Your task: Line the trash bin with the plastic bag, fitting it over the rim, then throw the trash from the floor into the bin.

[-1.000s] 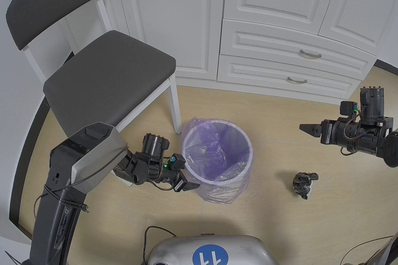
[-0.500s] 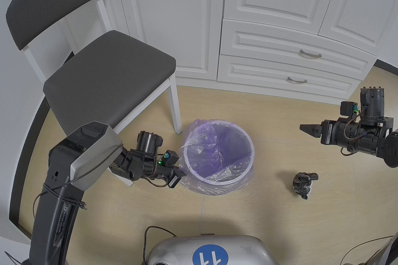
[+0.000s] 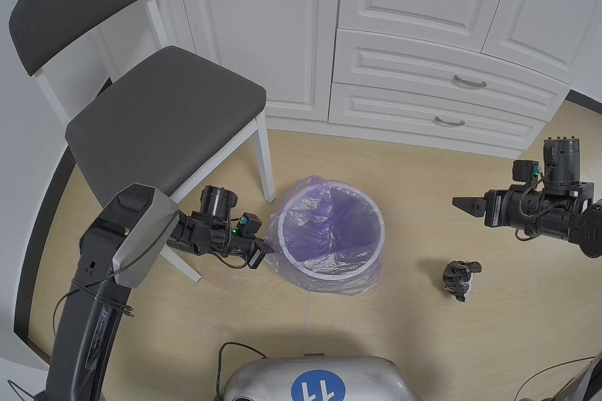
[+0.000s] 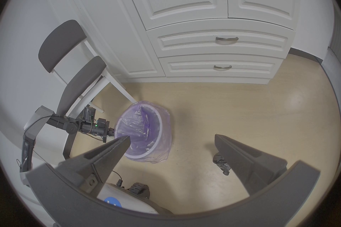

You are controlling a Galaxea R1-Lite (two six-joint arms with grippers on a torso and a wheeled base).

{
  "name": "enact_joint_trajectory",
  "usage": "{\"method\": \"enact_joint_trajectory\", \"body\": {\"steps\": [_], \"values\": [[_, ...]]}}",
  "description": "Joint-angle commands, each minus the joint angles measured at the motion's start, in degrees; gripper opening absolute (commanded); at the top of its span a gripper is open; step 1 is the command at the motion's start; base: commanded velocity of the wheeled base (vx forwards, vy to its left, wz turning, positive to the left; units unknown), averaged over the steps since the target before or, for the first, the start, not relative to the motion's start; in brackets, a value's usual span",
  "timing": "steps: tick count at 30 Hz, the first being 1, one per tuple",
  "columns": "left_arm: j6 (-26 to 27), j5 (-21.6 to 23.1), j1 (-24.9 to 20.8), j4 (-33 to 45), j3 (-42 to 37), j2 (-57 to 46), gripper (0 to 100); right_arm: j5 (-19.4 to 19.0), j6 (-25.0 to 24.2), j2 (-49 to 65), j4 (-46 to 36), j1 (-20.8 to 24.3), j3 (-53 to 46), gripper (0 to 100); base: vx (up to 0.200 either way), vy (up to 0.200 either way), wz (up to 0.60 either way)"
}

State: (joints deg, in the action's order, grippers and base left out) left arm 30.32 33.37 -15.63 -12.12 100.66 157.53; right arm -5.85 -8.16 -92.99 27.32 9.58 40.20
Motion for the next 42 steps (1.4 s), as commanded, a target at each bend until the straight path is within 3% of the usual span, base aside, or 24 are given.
{"method": "enact_joint_trajectory", "body": {"steps": [1, 10, 30, 31, 42], "values": [[0.0, 0.91, -0.72, 0.6, 4.37, 4.72, 0, -0.04, 0.07, -0.53, 0.01, 0.0, -0.13, 100, 0.0, 0.0, 0.0], [-0.87, 2.49, -2.21, 5.44, 13.93, 9.64, 0, -0.04, 0.07, -2.11, 0.19, 0.0, -0.04, 100, 0.0, 0.0, 0.0], [-1.14, 4.43, -1.86, 7.28, 13.93, 10.34, 0, 0.05, 0.16, -3.16, 0.19, 0.17, -0.13, 100, 0.0, 0.0, 0.0], [-1.31, 4.78, -1.86, 7.11, 13.93, 10.26, 100, 0.05, 0.16, -3.16, 0.19, 0.17, -0.13, 100, 0.0, 0.0, 0.0], [-0.61, 4.87, -0.28, 7.99, 13.34, 7.27, 100, -0.04, 0.25, -2.72, 0.19, 0.17, -0.21, 100, 0.0, 0.0, 0.0]]}}
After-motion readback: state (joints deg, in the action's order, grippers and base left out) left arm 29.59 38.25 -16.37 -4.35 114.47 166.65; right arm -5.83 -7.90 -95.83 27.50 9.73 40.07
